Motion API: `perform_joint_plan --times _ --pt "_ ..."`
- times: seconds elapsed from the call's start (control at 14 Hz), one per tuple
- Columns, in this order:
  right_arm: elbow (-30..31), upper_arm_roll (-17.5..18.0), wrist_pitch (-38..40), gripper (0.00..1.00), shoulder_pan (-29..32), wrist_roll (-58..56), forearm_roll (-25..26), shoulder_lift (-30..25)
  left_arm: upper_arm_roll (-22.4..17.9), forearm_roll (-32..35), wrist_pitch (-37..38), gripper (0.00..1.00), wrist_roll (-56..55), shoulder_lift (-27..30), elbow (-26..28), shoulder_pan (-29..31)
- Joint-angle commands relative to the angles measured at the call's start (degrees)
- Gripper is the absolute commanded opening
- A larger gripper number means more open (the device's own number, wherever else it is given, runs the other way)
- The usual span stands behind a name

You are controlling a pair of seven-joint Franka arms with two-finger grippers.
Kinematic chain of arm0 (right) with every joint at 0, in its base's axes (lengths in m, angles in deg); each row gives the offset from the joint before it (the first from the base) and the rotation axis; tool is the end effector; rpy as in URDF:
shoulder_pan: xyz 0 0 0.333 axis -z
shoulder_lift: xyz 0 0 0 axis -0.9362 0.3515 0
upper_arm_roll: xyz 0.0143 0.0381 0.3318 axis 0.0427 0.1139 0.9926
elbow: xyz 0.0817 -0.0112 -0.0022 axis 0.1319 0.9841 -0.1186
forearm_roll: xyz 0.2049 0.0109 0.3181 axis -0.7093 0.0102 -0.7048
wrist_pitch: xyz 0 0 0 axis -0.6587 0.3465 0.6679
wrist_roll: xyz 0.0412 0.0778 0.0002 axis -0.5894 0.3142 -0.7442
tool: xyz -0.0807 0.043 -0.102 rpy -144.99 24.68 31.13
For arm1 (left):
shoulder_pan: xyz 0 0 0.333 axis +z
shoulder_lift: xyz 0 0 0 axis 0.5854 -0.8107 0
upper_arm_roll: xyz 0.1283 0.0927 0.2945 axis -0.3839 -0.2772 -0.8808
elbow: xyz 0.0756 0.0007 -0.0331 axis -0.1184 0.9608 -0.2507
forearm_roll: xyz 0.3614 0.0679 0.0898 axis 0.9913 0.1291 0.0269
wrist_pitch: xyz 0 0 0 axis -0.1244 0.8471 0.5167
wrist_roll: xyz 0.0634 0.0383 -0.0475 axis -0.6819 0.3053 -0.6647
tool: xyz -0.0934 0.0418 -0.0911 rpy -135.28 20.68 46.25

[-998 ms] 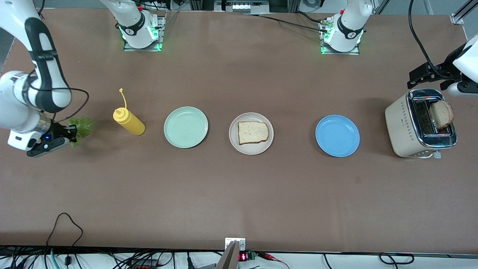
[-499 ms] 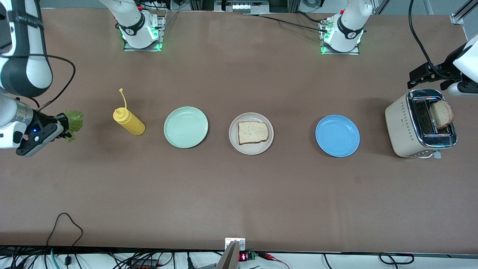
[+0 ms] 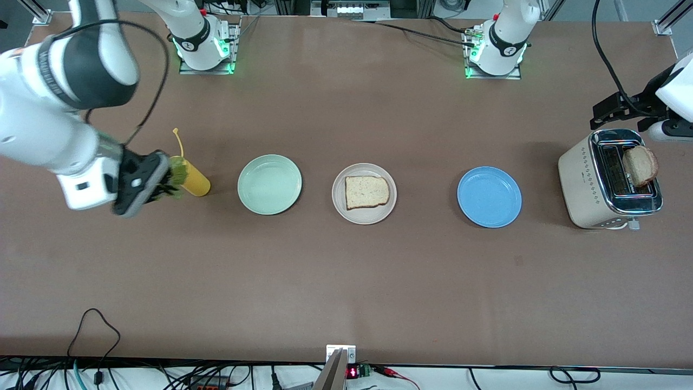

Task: Make sandwich in beige plate with both arms
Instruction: 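Carry the lettuce leaf over the bread on the beige plate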

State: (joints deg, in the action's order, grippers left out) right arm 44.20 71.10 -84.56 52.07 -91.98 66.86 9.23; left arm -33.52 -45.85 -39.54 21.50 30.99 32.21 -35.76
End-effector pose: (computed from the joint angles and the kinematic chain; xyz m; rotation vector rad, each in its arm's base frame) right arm 0.6204 0.1574 0.4898 -2.5436 -1.5139 -0.1012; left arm 0.5164 0.0144 0.5878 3.1301 -0.0507 -0.1282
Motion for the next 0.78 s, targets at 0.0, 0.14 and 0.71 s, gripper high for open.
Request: perform_joint_plan --times 0.0,0.14,0.71 --pt "-2.4 -0.7 0.2 0.0 -5.8 -0.9 -4.1 2.0 0.1 0.6 1.1 1.0 0.2 -0.8 -1.8 0.2" --pt "-2.4 -0.7 -2.6 0.0 -10.4 -0.7 -5.3 3.0 0.1 0.6 1.1 1.0 0.2 -0.8 -1.8 0.2" --pt "-2.3 -0.7 -17.2 0.0 -23.2 4.3 -7.7 11.5 0.1 0.6 1.1 1.0 0.2 -0.9 -1.9 0.3"
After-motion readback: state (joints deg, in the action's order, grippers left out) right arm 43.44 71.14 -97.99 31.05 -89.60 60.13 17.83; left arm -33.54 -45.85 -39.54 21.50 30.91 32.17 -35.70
